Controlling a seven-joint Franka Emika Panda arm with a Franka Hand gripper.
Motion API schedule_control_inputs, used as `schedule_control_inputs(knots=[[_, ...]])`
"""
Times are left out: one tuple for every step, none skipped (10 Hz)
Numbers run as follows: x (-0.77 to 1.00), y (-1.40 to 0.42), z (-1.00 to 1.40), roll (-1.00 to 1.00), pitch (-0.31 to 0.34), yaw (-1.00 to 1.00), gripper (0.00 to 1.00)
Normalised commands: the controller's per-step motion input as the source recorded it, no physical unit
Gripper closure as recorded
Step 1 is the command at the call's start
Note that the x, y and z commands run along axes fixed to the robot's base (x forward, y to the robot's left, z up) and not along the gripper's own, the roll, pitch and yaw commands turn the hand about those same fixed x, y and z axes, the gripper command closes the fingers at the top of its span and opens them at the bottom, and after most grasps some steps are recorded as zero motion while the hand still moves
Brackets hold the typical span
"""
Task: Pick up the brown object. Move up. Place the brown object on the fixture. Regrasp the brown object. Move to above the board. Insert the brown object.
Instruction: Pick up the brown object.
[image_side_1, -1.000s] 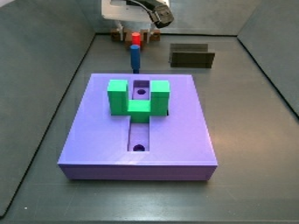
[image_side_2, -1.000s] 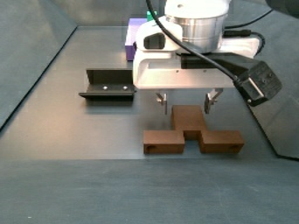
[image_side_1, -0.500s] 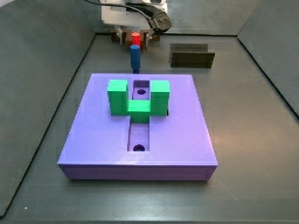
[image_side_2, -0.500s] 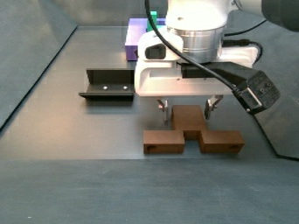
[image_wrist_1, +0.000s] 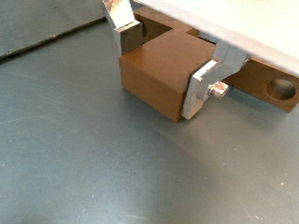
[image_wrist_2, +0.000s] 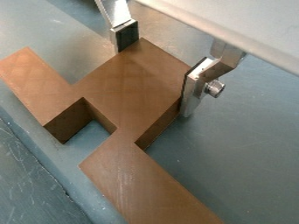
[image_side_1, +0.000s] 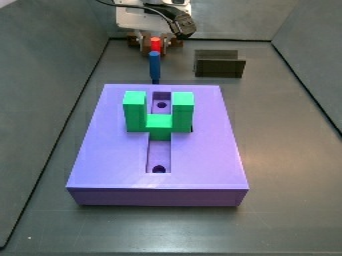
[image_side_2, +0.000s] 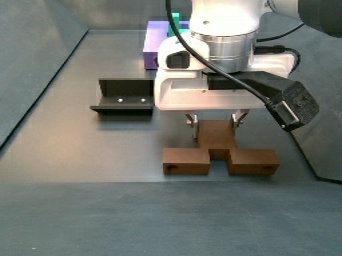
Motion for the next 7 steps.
schedule_control_inputs(knots=[[0.00,0.00,0.00,0.00,0.000,0.00,1.00],[0.00,0.00,0.00,0.00,0.000,0.00,1.00],[0.00,0.00,0.00,0.00,0.000,0.00,1.00],[0.00,0.00,0.00,0.00,0.000,0.00,1.00],[0.00,0.00,0.00,0.00,0.000,0.00,1.00],[0.00,0.00,0.00,0.00,0.000,0.00,1.00],[0.00,0.00,0.00,0.00,0.000,0.00,1.00]])
